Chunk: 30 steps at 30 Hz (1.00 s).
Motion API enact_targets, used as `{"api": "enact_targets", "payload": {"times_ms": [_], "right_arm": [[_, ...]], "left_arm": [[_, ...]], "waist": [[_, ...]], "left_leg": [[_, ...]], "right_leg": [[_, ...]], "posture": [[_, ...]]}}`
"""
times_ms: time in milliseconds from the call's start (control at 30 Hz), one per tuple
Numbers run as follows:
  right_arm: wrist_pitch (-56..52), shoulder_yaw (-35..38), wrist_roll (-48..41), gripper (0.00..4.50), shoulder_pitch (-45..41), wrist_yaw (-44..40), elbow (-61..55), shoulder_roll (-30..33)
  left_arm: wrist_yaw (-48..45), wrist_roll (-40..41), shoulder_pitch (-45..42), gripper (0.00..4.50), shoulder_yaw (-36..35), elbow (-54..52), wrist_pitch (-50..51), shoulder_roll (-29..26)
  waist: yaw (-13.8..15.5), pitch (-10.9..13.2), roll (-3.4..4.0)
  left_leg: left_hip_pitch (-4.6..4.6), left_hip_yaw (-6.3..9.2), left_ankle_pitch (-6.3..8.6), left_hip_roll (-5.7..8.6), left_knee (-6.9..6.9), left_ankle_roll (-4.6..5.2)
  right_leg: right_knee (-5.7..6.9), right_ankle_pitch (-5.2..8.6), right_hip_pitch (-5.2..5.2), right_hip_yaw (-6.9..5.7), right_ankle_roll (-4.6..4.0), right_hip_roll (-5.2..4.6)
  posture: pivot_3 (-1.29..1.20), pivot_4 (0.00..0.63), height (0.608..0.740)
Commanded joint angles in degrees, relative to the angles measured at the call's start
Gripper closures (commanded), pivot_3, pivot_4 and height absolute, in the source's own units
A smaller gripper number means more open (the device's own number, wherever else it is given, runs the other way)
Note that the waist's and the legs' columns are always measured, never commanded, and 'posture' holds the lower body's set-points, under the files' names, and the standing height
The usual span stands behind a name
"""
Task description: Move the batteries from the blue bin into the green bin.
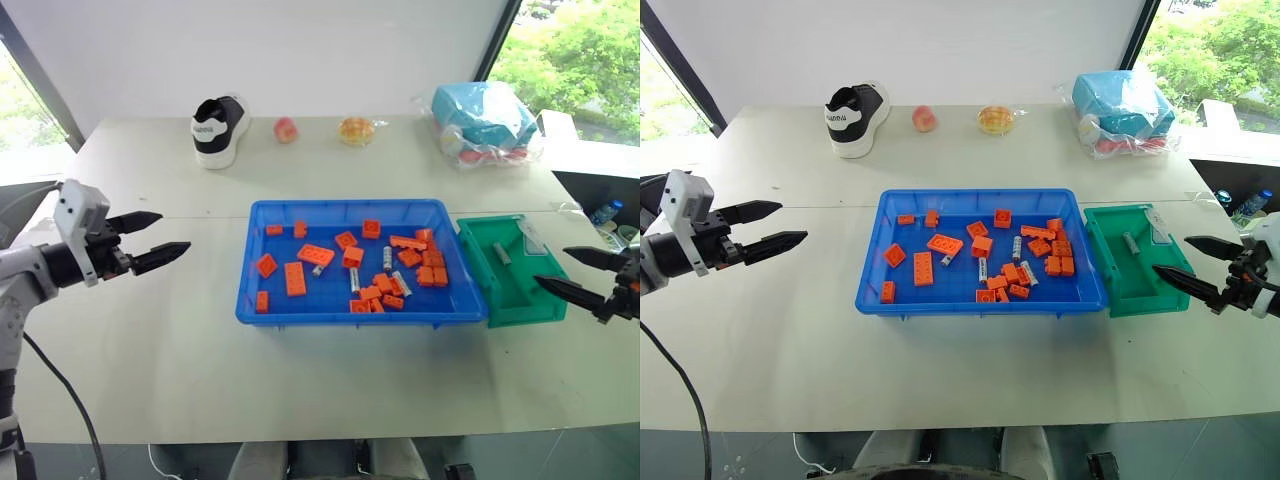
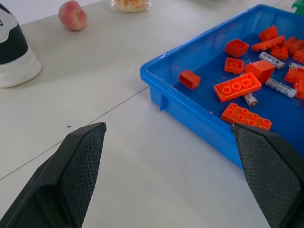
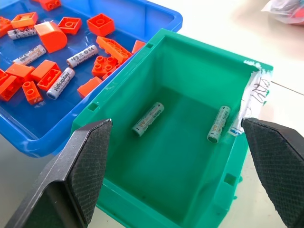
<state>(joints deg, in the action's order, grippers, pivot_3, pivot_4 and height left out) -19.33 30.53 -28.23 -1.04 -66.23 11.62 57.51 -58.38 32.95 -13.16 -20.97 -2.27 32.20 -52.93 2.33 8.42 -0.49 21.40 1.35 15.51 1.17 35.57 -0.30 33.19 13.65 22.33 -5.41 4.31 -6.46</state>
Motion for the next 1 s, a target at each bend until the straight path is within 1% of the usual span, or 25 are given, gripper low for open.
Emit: {"api": "enact_targets", "payload": {"times_ms": [33, 267, 467, 533, 667, 767, 867, 933, 1000], "right_arm": [[0.9, 0.8, -0.2, 0.03, -1.0, 0.3, -1.1, 0.3], [1.9, -0.5, 0.2, 0.03, -2.4, 0.3, 0.2, 0.4], [2.2, -3.7, 1.2, 0.03, -8.1, -0.9, 0.0, 2.5], [0.7, -5.7, 0.8, 0.03, -11.1, -1.4, -2.2, 3.1], [-4.1, -13.9, 0.9, 0.03, -20.1, -0.8, -7.8, 2.8], [-12.1, -22.3, 1.0, 0.01, -29.1, 1.2, -12.2, 0.1], [-15.5, -30.3, 3.4, 0.01, -36.1, 3.6, -16.0, -4.5], [-17.4, -34.8, 5.0, 0.01, -40.1, 5.7, -17.0, -9.2], [-21.7, -38.9, 6.3, 0.01, -43.3, 9.7, -17.9, -14.9]], "left_arm": [[0.1, -0.3, 0.0, 0.08, -0.5, -1.0, -0.5, -0.6], [0.6, -0.4, 0.0, 0.08, -0.2, -1.7, -0.4, -0.4], [1.1, 0.8, -0.5, 0.08, -0.4, -3.0, 0.2, -0.2], [0.7, 1.1, -0.3, 0.08, 0.1, -4.2, 0.5, -0.3], [-0.2, 2.4, -1.3, 0.08, 1.4, -7.0, 2.2, -0.6], [-2.6, 5.6, -2.3, 0.04, 2.3, -9.9, 5.5, -1.7], [-4.2, 6.1, -2.8, 0.04, 3.8, -13.0, 6.0, -2.9], [-5.1, 7.5, -3.8, 0.04, 4.3, -14.4, 7.2, -3.6], [-5.8, 8.2, -4.8, 0.04, 4.6, -15.4, 7.9, -4.1]], "waist": [[0.0, 0.0, 0.0], [0.0, 0.0, 0.0], [-0.1, 0.0, 0.01], [-0.1, 0.0, 0.03], [-0.2, 0.0, 0.03], [-0.3, 0.0, -0.01], [-0.2, 0.0, -0.1], [-0.2, 0.0, -0.1], [-0.2, 0.0, -0.16]], "left_leg": [[0.0, 0.0, 0.0, 0.0, 0.0, 0.0], [0.0, -0.01, 0.0, 0.0, 0.0, 0.0], [-0.01, -0.03, -0.06, 0.0, 0.01, 0.1], [-0.01, -0.03, -0.08, 0.0, 0.01, 0.14], [-0.02, -0.04, -0.09, 0.0, 0.01, 0.15], [0.02, -0.04, -0.09, -0.02, 0.0, 0.15], [0.03, -0.03, -0.09, -0.02, -0.02, 0.15], [0.06, -0.03, -0.09, -0.01, -0.02, 0.15], [0.07, -0.02, -0.09, -0.01, -0.02, 0.16]], "right_leg": [[0.0, 0.0, 0.0, 0.0, 0.0, 0.0], [0.0, 0.0, 0.0, 0.0, 0.0, 0.0], [0.02, 0.0, 0.0, -0.01, 0.0, 0.0], [0.02, -0.01, 0.0, -0.01, 0.0, 0.0], [0.03, -0.01, 0.01, -0.01, 0.0, 0.0], [0.04, -0.01, 0.08, -0.03, -0.01, 0.0], [0.02, -0.01, 0.11, -0.04, -0.02, -0.01], [0.02, -0.02, 0.15, -0.04, -0.02, -0.01], [0.03, -0.02, 0.15, -0.04, -0.03, -0.01]], "posture": [[0.0, 0.15, 0.727], [0.0, 0.15, 0.727], [0.0, 0.15, 0.727], [0.0, 0.15, 0.727], [0.0, 0.15, 0.727], [0.0, 0.15, 0.727], [0.0, 0.15, 0.727], [0.0, 0.15, 0.727], [0.0, 0.15, 0.727]]}}
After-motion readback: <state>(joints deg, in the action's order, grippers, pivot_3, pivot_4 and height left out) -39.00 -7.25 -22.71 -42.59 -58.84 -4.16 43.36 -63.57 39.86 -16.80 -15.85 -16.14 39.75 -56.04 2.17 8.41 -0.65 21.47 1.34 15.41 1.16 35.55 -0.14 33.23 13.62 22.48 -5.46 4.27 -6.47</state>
